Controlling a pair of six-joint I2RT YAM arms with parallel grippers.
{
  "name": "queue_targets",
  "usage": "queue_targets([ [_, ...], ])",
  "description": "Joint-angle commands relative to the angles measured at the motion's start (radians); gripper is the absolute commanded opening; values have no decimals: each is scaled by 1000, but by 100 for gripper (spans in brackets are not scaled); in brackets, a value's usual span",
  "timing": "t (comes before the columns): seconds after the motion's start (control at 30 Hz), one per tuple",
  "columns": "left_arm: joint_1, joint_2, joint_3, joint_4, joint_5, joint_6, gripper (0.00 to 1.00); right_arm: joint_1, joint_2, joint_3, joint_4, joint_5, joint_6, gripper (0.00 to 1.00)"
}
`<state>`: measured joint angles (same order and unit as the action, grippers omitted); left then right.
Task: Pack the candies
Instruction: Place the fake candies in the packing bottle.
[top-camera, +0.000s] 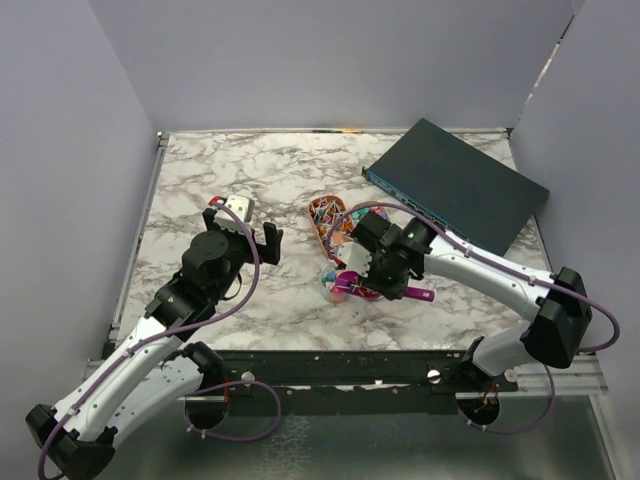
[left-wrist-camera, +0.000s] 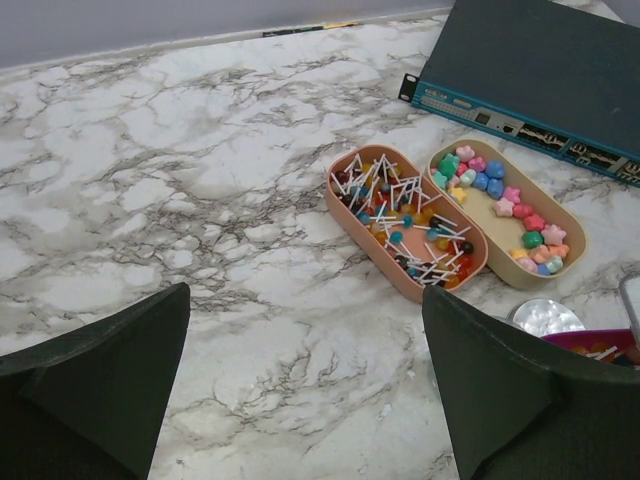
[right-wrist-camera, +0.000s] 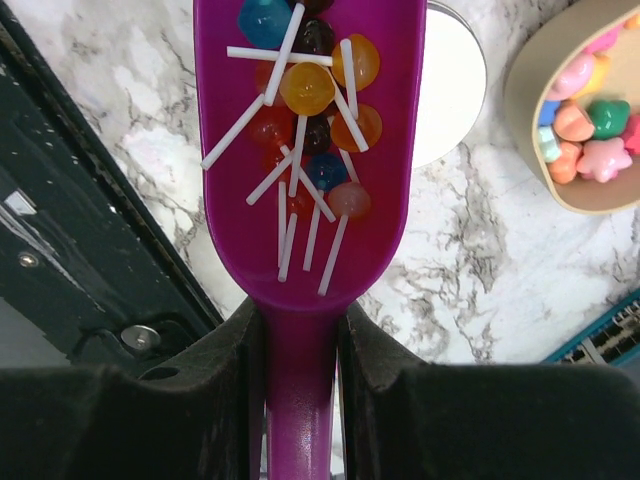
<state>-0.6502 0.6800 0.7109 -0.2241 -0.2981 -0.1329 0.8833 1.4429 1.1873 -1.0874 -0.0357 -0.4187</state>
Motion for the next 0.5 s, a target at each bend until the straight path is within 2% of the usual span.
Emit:
queue_targets([
  [0.0, -5, -16, -13, -5, -16, -3, 99, 12, 39, 75, -81, 100, 11, 1],
  [0.47, -5, -30, -8, -13, -38, -11, 99, 47, 142, 183, -181, 252, 4, 1],
])
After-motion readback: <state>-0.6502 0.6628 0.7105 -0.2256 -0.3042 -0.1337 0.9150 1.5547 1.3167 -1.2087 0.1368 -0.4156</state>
